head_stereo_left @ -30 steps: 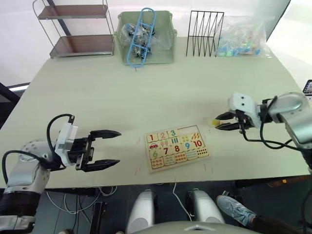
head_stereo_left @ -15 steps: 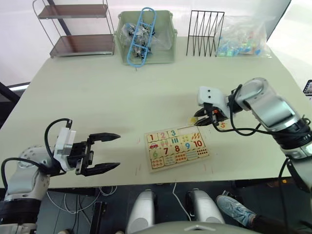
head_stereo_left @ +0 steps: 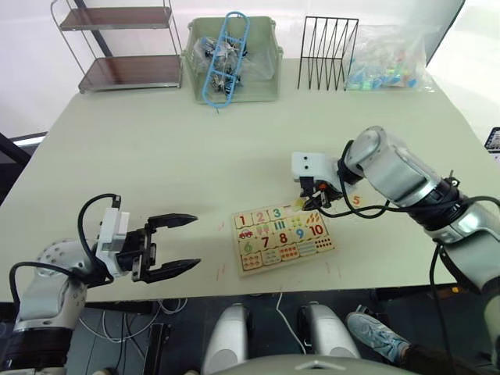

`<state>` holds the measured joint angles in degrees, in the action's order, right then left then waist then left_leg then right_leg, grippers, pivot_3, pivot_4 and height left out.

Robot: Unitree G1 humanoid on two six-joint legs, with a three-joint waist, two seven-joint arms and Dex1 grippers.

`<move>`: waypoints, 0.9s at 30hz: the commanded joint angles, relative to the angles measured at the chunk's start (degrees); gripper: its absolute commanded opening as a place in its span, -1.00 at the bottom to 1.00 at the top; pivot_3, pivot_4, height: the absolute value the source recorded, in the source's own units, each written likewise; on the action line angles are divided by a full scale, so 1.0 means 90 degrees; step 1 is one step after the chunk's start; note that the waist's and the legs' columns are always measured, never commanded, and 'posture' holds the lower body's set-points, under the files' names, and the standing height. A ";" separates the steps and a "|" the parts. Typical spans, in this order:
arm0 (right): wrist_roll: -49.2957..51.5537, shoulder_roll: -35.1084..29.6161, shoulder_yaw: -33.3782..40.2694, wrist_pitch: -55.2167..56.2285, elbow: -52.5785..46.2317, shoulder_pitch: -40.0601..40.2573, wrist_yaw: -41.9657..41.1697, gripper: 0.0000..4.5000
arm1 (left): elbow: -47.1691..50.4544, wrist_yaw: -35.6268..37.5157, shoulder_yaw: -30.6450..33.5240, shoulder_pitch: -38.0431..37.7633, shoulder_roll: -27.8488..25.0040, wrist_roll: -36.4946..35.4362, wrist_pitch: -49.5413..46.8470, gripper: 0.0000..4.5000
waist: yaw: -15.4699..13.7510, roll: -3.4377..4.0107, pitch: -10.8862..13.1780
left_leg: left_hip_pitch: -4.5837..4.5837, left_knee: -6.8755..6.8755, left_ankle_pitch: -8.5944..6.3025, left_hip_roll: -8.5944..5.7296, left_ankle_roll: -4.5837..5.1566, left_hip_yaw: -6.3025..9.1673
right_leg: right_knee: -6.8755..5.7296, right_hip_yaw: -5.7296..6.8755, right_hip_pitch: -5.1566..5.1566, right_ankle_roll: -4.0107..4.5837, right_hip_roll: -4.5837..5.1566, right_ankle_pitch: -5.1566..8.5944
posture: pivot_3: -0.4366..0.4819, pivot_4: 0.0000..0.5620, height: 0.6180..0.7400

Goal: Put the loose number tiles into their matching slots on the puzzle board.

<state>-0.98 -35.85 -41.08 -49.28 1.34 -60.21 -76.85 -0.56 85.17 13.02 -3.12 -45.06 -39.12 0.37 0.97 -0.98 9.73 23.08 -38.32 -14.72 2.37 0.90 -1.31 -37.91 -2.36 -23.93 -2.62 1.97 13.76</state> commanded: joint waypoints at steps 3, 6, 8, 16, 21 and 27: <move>-0.0231 0.0177 -0.0131 0.0083 0.0036 -0.0211 0.0008 -0.62 | 0.0168 -0.0124 0.0298 -0.0093 0.0011 0.0059 0.0055 1.00 | 0.0005 0.0000 0.0000 | 0.0000 0.0000 0.0000 0.0000 0.0000 0.0000 | 0.0001 0.0000 -0.0001 0.0000 0.0000 0.0000 | -0.05 -0.47 1.00; -0.0324 0.0314 -0.0186 0.0119 0.0213 -0.0289 0.0012 -0.62 | 0.0230 -0.0144 0.0323 -0.0171 0.0029 0.0067 0.0045 1.00 | 0.0011 0.0001 0.0000 | 0.0000 0.0000 0.0000 0.0000 0.0000 0.0000 | 0.0001 0.0001 -0.0001 0.0000 0.0000 0.0000 | -0.05 -0.47 1.00; -0.0398 0.0393 -0.0201 0.0191 0.0338 -0.0326 0.0042 -0.62 | 0.0296 -0.0175 0.0341 -0.0224 0.0036 0.0057 0.0026 1.00 | 0.0012 0.0001 0.0001 | 0.0000 0.0000 0.0000 0.0000 0.0000 -0.0001 | 0.0001 0.0001 -0.0001 0.0000 0.0001 0.0000 | -0.05 -0.47 1.00; -0.0611 0.0394 -0.0367 0.0431 0.0329 -0.0255 -0.0080 -0.62 | 0.0499 -0.0273 0.0487 -0.0459 0.0043 0.0030 -0.0033 1.00 | 0.0009 0.0001 0.0001 | 0.0001 0.0000 0.0000 0.0000 0.0000 0.0000 | 0.0002 0.0003 -0.0001 0.0007 0.0002 0.0004 | -0.05 -0.47 1.00; -0.0756 0.0426 -0.0376 0.0565 0.0354 -0.0196 -0.0047 -0.62 | 0.0554 -0.0323 0.0497 -0.0512 0.0054 0.0016 -0.0040 1.00 | 0.0009 0.0001 0.0001 | 0.0001 0.0000 0.0000 0.0000 0.0000 0.0001 | 0.0001 0.0004 -0.0001 0.0013 0.0002 0.0008 | -0.05 -0.47 1.00; -0.0839 0.0408 -0.0398 0.0598 0.0295 -0.0110 -0.0136 -0.62 | 0.0652 -0.0392 0.0472 -0.0557 0.0097 0.0020 -0.0087 1.00 | 0.0009 0.0001 0.0001 | 0.0001 0.0000 0.0000 0.0000 0.0000 0.0001 | 0.0002 0.0004 -0.0001 0.0011 0.0002 0.0007 | -0.05 -0.47 1.00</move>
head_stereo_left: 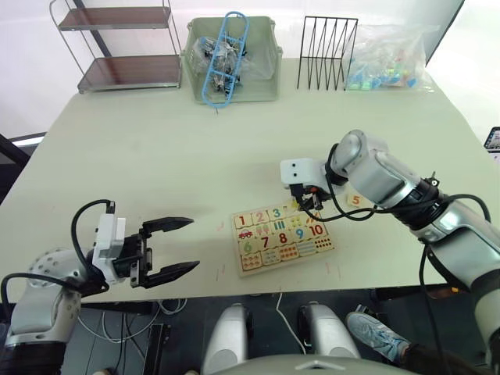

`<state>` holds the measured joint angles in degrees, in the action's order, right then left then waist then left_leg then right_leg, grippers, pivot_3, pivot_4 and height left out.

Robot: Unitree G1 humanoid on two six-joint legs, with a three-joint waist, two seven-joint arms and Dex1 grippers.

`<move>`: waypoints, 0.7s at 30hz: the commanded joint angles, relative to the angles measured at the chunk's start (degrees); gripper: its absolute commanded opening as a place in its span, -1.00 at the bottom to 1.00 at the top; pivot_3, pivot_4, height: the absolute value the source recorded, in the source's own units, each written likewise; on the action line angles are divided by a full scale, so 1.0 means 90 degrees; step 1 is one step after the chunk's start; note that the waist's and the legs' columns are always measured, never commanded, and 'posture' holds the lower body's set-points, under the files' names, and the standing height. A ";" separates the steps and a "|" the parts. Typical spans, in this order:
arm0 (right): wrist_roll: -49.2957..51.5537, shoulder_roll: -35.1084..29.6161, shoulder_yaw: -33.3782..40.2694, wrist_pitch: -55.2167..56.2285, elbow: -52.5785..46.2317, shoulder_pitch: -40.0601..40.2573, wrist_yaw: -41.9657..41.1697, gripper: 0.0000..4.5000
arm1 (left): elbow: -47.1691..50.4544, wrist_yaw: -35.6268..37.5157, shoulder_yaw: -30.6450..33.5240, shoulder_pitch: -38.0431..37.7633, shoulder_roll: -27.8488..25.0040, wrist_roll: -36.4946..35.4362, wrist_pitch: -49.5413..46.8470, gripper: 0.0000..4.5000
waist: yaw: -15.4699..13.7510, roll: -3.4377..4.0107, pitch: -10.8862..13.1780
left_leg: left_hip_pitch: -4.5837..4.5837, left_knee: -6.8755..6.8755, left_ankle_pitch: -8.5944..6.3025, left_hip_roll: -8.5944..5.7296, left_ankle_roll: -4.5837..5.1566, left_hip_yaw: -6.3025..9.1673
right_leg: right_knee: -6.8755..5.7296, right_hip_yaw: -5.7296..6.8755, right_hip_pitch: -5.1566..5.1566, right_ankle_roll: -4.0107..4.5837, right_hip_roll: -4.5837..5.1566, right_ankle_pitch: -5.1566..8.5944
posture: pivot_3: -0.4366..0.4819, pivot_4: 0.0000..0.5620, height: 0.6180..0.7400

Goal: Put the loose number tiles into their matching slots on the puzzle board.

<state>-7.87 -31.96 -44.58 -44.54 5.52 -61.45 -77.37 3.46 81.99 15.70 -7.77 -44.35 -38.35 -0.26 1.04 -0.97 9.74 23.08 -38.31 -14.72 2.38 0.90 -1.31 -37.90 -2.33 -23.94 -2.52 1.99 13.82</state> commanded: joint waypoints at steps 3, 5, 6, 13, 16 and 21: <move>-0.0120 -0.0022 -0.0005 0.0079 -0.0194 0.0084 -0.0105 -0.62 | 0.0243 -0.0062 0.0185 -0.0056 0.0025 -0.0067 -0.0044 1.00 | 0.0001 0.0000 0.0000 | 0.0000 0.0000 0.0000 0.0000 0.0000 0.0000 | 0.0000 0.0000 0.0000 0.0002 0.0000 0.0001 | -0.05 -0.47 1.00; -0.0146 -0.0010 0.0004 0.0083 -0.0200 0.0121 -0.0123 -0.62 | 0.0260 -0.0085 0.0193 -0.0059 0.0028 -0.0065 -0.0060 1.00 | 0.0000 0.0000 0.0000 | 0.0000 0.0000 0.0000 0.0000 0.0000 0.0000 | 0.0000 0.0000 0.0000 0.0002 0.0000 0.0001 | -0.05 -0.47 1.00; -0.0158 -0.0006 0.0007 0.0088 -0.0206 0.0136 -0.0132 -0.62 | 0.0268 -0.0095 0.0196 -0.0062 0.0029 -0.0064 -0.0063 1.00 | 0.0000 0.0000 0.0000 | 0.0000 0.0000 0.0000 0.0000 0.0000 0.0000 | 0.0000 0.0000 0.0000 0.0002 0.0000 0.0001 | -0.05 -0.47 1.00; -0.0190 0.0062 0.0034 0.0098 -0.0206 0.0180 -0.0137 -0.62 | 0.0289 -0.0157 0.0209 -0.0066 0.0016 -0.0063 -0.0083 1.00 | 0.0002 0.0000 0.0000 | -0.0001 0.0000 0.0000 0.0000 0.0000 0.0000 | 0.0000 0.0000 0.0000 0.0002 0.0000 0.0001 | -0.05 -0.47 1.00; -0.0169 0.0129 0.0063 0.0070 -0.0219 0.0182 -0.0141 -0.62 | 0.0300 -0.0182 0.0206 -0.0064 0.0013 -0.0061 -0.0101 1.00 | 0.0010 0.0000 0.0000 | -0.0001 0.0000 0.0000 0.0000 0.0000 0.0000 | 0.0000 0.0000 0.0000 0.0003 0.0000 0.0002 | -0.05 -0.47 1.00; -0.0152 0.0207 0.0100 0.0048 -0.0219 0.0180 -0.0138 -0.62 | 0.0323 -0.0215 0.0194 -0.0065 0.0011 -0.0062 -0.0121 1.00 | 0.0009 0.0000 0.0000 | -0.0001 0.0001 0.0000 0.0000 0.0000 0.0000 | 0.0001 0.0000 0.0000 0.0003 0.0000 0.0002 | -0.05 -0.47 1.00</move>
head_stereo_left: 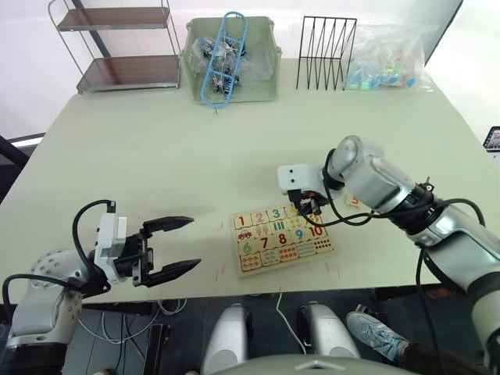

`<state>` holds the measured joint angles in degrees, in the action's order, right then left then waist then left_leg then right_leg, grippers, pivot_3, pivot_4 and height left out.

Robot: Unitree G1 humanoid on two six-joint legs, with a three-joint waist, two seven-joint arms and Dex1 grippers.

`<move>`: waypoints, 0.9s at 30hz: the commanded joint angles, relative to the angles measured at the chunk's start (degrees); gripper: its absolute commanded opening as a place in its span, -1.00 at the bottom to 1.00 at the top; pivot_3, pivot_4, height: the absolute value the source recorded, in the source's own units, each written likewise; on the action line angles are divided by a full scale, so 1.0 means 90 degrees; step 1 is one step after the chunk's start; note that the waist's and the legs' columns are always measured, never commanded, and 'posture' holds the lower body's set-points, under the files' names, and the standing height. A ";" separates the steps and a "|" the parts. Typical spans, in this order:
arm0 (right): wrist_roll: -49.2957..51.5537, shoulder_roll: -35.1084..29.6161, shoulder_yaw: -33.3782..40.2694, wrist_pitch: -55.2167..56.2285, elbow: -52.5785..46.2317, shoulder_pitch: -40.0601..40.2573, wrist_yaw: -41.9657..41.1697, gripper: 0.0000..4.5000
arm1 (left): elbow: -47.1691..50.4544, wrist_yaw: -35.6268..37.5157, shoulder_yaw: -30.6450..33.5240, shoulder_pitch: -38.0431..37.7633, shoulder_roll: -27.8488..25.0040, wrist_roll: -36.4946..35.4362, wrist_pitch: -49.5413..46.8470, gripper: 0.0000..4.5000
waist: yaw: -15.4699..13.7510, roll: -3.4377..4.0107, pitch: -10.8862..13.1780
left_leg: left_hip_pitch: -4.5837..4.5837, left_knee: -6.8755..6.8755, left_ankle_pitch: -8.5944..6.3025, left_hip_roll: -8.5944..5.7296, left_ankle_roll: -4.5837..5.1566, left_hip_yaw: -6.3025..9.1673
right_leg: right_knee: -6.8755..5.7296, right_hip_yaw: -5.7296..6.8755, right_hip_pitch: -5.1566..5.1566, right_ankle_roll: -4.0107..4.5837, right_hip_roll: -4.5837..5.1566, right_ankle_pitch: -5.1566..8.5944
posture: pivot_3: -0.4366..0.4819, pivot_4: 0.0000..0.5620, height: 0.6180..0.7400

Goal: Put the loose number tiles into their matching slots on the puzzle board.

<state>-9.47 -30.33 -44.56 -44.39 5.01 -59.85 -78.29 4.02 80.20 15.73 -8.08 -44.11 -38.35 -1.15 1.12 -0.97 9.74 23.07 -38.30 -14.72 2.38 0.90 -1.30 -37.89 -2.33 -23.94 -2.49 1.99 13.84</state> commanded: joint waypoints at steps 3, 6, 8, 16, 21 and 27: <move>0.0027 0.0049 0.0108 0.0046 -0.0151 0.0004 -0.0030 -0.62 | 0.0284 -0.0045 0.0180 -0.0026 -0.0008 -0.0056 -0.0036 1.00 | 0.0000 0.0000 0.0000 | 0.0000 0.0000 0.0000 0.0000 0.0000 0.0000 | 0.0000 0.0000 0.0000 0.0000 0.0001 0.0000 | -0.05 -0.47 1.00; 0.0026 0.0053 0.0100 0.0053 -0.0157 0.0009 -0.0038 -0.62 | 0.0314 -0.0069 0.0173 -0.0034 -0.0001 -0.0056 -0.0051 1.00 | 0.0000 0.0000 0.0000 | 0.0000 0.0000 0.0000 0.0000 0.0000 0.0001 | 0.0000 0.0001 0.0000 0.0000 0.0000 0.0000 | -0.05 -0.47 1.00; 0.0027 0.0049 0.0094 0.0062 -0.0163 0.0014 -0.0047 -0.62 | 0.0336 -0.0078 0.0175 -0.0039 0.0002 -0.0052 -0.0068 1.00 | 0.0000 0.0000 0.0000 | 0.0000 0.0000 0.0000 0.0000 0.0000 0.0001 | 0.0000 0.0001 0.0000 0.0000 0.0000 0.0000 | -0.05 -0.47 1.00; 0.0007 0.0008 0.0098 0.0185 -0.0171 0.0059 -0.0048 -0.62 | 0.0411 -0.0117 0.0156 -0.0031 0.0010 -0.0048 -0.0131 1.00 | 0.0000 0.0000 0.0000 | 0.0000 0.0001 0.0000 0.0000 0.0000 0.0000 | 0.0001 0.0001 0.0000 0.0001 0.0000 0.0000 | -0.05 -0.47 1.00; -0.0002 -0.0008 0.0102 0.0243 -0.0159 0.0084 -0.0076 0.74 | 0.0412 -0.0134 0.0151 -0.0005 0.0010 -0.0052 -0.0147 1.00 | 0.0000 0.0000 0.0000 | 0.0000 0.0001 0.0000 0.0000 0.0000 0.0001 | 0.0001 0.0000 0.0000 0.0001 0.0000 0.0000 | -0.05 -0.47 1.00; 0.0001 -0.0018 0.0178 0.0318 -0.0100 0.0106 -0.0029 0.97 | 0.0424 -0.0148 0.0163 -0.0008 0.0009 -0.0067 -0.0163 1.00 | 0.0000 0.0000 0.0000 | 0.0000 0.0001 0.0000 0.0000 0.0000 0.0000 | 0.0001 0.0001 0.0000 0.0001 0.0000 0.0000 | -0.05 -0.47 1.00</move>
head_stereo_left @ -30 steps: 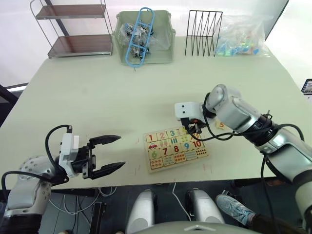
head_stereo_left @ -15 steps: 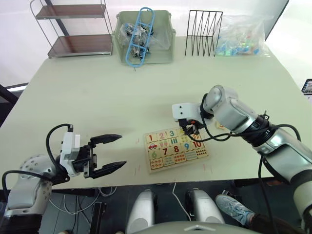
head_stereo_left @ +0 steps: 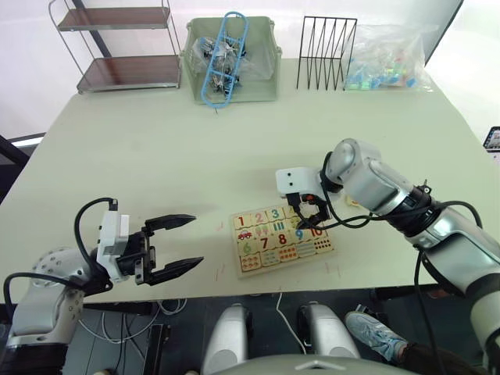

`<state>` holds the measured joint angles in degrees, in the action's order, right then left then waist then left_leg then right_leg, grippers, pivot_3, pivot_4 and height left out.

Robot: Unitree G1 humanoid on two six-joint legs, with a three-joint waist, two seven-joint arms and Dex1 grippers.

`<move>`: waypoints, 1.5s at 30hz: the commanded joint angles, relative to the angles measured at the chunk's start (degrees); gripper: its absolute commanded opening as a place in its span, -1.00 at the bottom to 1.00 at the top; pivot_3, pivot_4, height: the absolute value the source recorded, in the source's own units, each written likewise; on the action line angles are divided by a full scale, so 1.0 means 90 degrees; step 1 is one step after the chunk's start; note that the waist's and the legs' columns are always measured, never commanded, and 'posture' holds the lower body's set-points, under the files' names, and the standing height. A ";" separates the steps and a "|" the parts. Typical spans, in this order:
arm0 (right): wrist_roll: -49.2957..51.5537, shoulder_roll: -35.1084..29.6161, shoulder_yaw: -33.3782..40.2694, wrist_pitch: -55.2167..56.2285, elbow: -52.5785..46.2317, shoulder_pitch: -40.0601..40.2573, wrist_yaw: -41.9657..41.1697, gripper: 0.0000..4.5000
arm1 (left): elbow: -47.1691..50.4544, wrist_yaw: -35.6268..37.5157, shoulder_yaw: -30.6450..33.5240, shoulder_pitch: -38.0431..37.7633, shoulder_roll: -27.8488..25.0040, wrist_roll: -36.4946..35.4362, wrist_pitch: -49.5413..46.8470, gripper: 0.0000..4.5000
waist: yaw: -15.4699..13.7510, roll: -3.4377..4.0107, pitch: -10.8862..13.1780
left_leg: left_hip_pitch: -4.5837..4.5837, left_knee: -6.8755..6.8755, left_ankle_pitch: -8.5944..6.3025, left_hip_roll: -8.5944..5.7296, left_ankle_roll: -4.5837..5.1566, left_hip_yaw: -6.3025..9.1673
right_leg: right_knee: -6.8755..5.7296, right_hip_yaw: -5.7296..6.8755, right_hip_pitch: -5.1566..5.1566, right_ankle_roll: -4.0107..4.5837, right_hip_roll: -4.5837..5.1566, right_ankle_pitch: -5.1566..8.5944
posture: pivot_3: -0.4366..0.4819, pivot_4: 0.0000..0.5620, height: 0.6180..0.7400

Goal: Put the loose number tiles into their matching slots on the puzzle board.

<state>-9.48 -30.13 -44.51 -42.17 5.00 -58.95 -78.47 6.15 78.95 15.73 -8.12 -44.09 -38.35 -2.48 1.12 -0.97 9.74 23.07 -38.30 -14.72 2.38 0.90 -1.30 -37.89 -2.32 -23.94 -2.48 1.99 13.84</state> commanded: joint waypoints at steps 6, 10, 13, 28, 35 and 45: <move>0.0203 -0.0164 0.0519 0.0045 -0.0125 0.0055 0.0032 0.97 | 0.0172 -0.0004 0.0157 0.0002 0.0010 -0.0061 -0.0012 1.00 | -0.0009 -0.0001 0.0001 | 0.0001 0.0000 0.0000 0.0000 0.0000 0.0000 | 0.0001 0.0000 0.0000 0.0000 0.0000 0.0000 | -0.05 -0.47 1.00; 0.0530 -0.0219 0.1062 -0.0105 -0.0166 0.0159 0.0125 0.97 | 0.0125 0.0016 0.0142 0.0029 0.0017 -0.0049 0.0003 1.00 | -0.0008 -0.0001 0.0002 | 0.0001 0.0001 0.0000 0.0000 0.0000 0.0000 | 0.0003 0.0000 0.0000 0.0000 0.0001 0.0000 | -0.05 -0.47 1.00; 0.0824 -0.0150 0.1501 -0.0217 -0.0217 0.0297 0.0285 0.97 | 0.0074 0.0053 0.0145 0.0035 0.0018 -0.0039 0.0025 1.00 | -0.0008 -0.0001 0.0002 | 0.0001 0.0002 0.0000 0.0000 0.0000 0.0000 | 0.0002 0.0000 0.0000 0.0000 0.0000 0.0000 | -0.05 -0.47 1.00; 0.2104 0.0156 0.3086 0.1280 -0.0365 0.1952 0.1051 -0.99 | -0.0081 0.0105 0.0120 0.0085 0.0080 0.0085 0.0080 1.00 | -0.0005 -0.0003 0.0003 | 0.0000 0.0004 0.0000 0.0000 0.0000 -0.0001 | 0.0003 -0.0002 0.0001 -0.0004 -0.0001 -0.0002 | -0.05 -0.47 1.00; 0.2277 0.0473 0.3408 0.2314 0.0078 0.2601 0.1386 -0.99 | -0.0119 0.0018 0.0094 0.0100 0.0113 0.0191 0.0058 1.00 | -0.0019 -0.0003 0.0003 | 0.0001 0.0004 0.0000 0.0000 0.0000 -0.0003 | 0.0005 -0.0004 0.0003 -0.0007 -0.0002 -0.0003 | -0.05 -0.47 1.00; 0.1814 0.0484 0.3058 0.2844 0.0664 0.2995 0.1613 -0.99 | -0.0181 -0.0004 0.0081 0.0117 0.0127 0.0265 0.0044 1.00 | -0.0012 -0.0003 0.0003 | -0.0002 0.0004 0.0000 0.0000 0.0000 -0.0002 | 0.0003 -0.0005 0.0004 -0.0005 -0.0004 -0.0002 | -0.05 -0.47 1.00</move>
<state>7.41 -25.67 -16.50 -17.37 11.36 -32.31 -64.11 4.31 78.98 15.66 -7.07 -42.98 -35.97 -2.36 1.01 -1.00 9.77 23.05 -38.26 -14.72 2.39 0.90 -1.32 -37.86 -2.37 -23.91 -2.53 1.95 13.82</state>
